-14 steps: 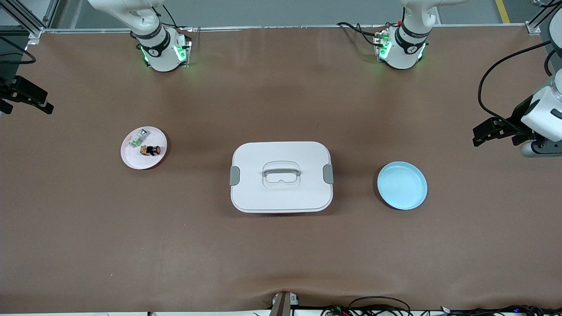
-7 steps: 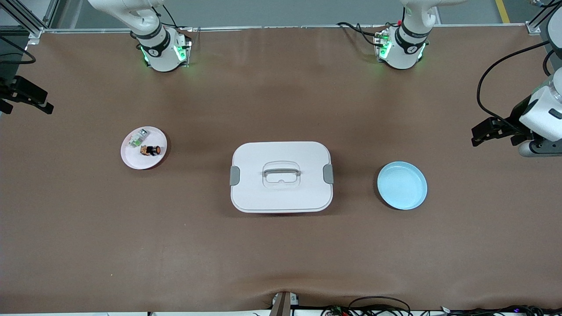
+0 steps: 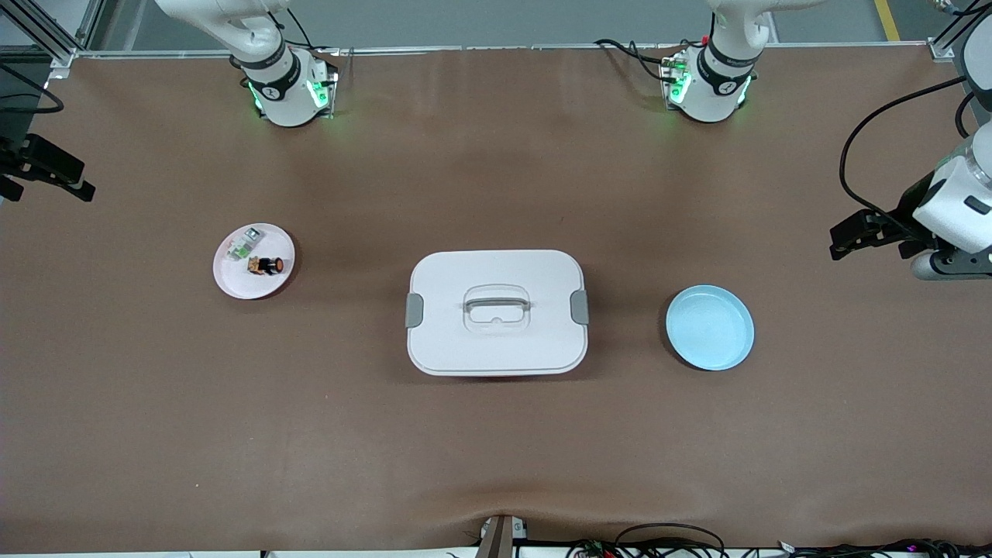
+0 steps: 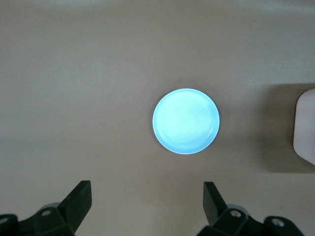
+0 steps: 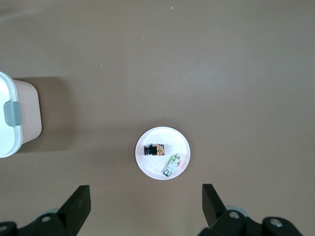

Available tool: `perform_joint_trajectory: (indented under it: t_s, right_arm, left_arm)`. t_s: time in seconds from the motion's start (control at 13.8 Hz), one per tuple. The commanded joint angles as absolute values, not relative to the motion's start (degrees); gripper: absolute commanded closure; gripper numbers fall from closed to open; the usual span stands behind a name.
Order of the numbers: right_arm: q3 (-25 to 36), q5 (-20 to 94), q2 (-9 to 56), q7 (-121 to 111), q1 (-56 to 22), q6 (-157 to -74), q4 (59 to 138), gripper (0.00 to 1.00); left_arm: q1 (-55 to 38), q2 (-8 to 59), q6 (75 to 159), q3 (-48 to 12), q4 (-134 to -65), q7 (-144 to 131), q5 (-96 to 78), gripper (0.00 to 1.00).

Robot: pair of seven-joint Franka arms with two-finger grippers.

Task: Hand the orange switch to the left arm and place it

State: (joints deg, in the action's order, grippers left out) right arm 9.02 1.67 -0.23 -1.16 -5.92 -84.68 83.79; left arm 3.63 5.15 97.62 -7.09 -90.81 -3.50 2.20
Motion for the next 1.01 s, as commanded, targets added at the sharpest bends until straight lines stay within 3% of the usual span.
perform_joint_trajectory:
  t_s: [0.0,0.43,0.94]
  right_arm:
    - [9.1,1.0,-1.8,-0.4,-6.1,-84.8,85.4,0.0]
    - [9.1,0.9,-0.6,-0.4,-6.2,-86.0,85.3,0.0]
    - [9.0,-1.1,8.8,-1.1,-6.2,-85.4,84.6,0.0]
  left_arm:
    - [3.4,5.3,97.6,-7.2,-90.3,-3.7,2.2,0.0]
    - [3.7,4.7,97.0,-7.2,-90.4,-2.8,2.2,0.0]
    - [3.8,5.1,97.4,-7.6,-90.1,-3.5,2.3,0.0]
